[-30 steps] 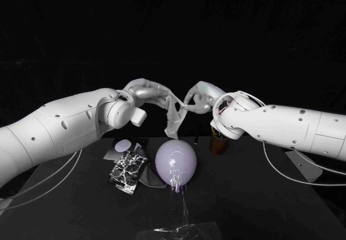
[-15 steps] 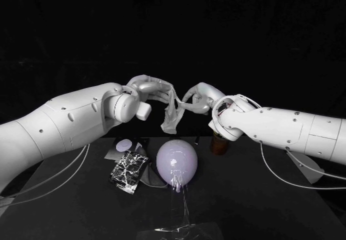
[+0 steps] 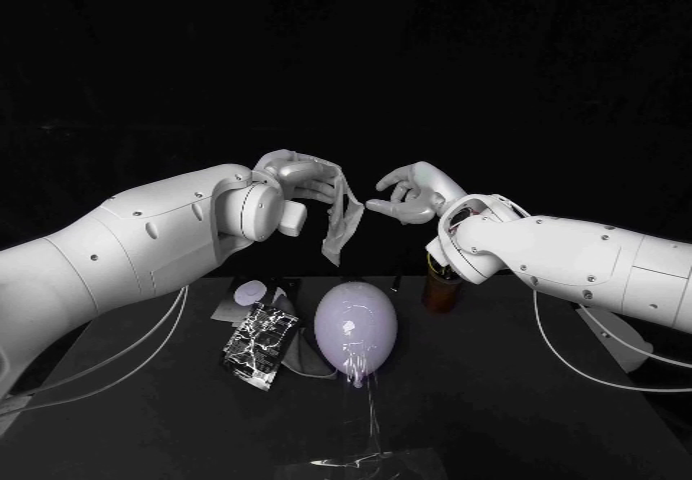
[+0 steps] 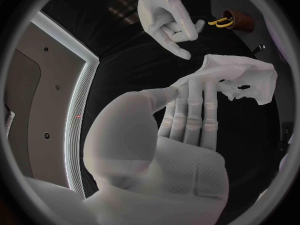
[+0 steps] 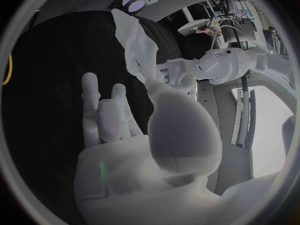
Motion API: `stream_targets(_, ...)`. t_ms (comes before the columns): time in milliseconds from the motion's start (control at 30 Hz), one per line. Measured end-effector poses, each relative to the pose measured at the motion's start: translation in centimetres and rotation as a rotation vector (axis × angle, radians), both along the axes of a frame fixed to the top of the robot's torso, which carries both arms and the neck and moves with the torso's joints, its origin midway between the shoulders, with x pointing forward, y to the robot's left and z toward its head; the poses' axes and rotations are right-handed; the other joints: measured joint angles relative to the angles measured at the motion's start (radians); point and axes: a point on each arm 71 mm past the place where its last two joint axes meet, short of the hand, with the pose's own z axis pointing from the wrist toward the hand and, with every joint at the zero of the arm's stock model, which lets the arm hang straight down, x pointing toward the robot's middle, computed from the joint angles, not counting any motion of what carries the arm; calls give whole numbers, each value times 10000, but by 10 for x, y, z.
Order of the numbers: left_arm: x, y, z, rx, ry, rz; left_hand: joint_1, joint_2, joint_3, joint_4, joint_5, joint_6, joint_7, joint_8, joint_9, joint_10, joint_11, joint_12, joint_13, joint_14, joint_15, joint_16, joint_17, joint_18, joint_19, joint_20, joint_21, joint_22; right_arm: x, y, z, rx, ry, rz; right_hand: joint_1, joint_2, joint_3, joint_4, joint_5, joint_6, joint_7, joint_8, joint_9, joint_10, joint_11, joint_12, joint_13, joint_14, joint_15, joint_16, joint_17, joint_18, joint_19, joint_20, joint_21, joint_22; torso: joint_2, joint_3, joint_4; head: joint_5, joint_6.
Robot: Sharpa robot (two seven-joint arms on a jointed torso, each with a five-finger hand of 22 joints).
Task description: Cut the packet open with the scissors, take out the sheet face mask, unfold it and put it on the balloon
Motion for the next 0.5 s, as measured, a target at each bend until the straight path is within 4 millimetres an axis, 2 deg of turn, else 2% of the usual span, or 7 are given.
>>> stream_targets(133, 1, 1, 0, 8, 31, 381, -46, -46, 29, -29, -1, -1, -2, 0, 1, 20, -20, 0, -1, 1, 1, 0, -14, -2, 0, 0, 3, 5, -4, -10, -4, 165, -201, -138, 298, 129, -170, 84, 0, 97, 5, 9, 2, 0, 0, 156, -111, 58, -58, 135, 127, 149, 100, 93, 0, -74, 0, -1, 0, 46, 33)
stream_targets(200, 2, 1, 0, 13, 47, 583, -53, -53, 30, -29, -1, -2, -2, -1, 1, 37, -37, 0, -8, 4, -2, 0, -25, -3, 0, 0, 4, 14, -9, -14, -6, 263, -361, -178, 572, 222, -315, 102, 80, 424, -56, 179, 46, 113, -112, 365, -174, 438, -153, 548, 493, 153, 400, 57, 202, -41, 0, -2, 0, 64, 46)
stream_targets(300, 3, 2, 0, 20, 68, 849, -53, -53, 78, -13, -1, -18, -18, -3, 145, 37, -37, 0, -11, 69, -38, -1, -42, -4, 0, 0, 42, 15, -19, -16, -10, 358, -646, -152, 961, 317, -484, 95, 304, 888, -197, 445, 123, 632, -300, 1050, 11, 989, -286, 1311, 826, 142, 1211, -90, 1866, 505, 5, -2, 0, 90, 70)
stream_targets(400, 4, 2, 0, 30, 92, 1058, -66, -66, 99, -16, -2, -20, -20, -3, 146, 37, -37, 0, -11, 71, -40, -1, -44, -5, 25, -24, 43, 17, -30, -12, -14, 351, -945, 8, 1136, 421, -670, 130, 353, 1385, -376, 727, 186, 1599, -471, 2320, 852, 1141, -410, 1893, 844, -152, 1923, -238, 3535, 972, 8, -1, -6, 117, 89)
stream_targets(500, 4, 3, -1, 43, 126, 1245, -66, -67, 99, -15, -2, -21, -21, -4, 146, 72, -71, 0, -21, 73, -40, -1, -57, -6, 36, -35, 43, 27, -41, -1, -18, 194, -1273, 325, 1173, 376, -826, 196, 353, 1505, -494, 824, 190, 2136, -553, 3068, 1409, 1133, -448, 2168, 847, -177, 2217, -327, 4286, 1068, 8, -1, -5, 142, 113)
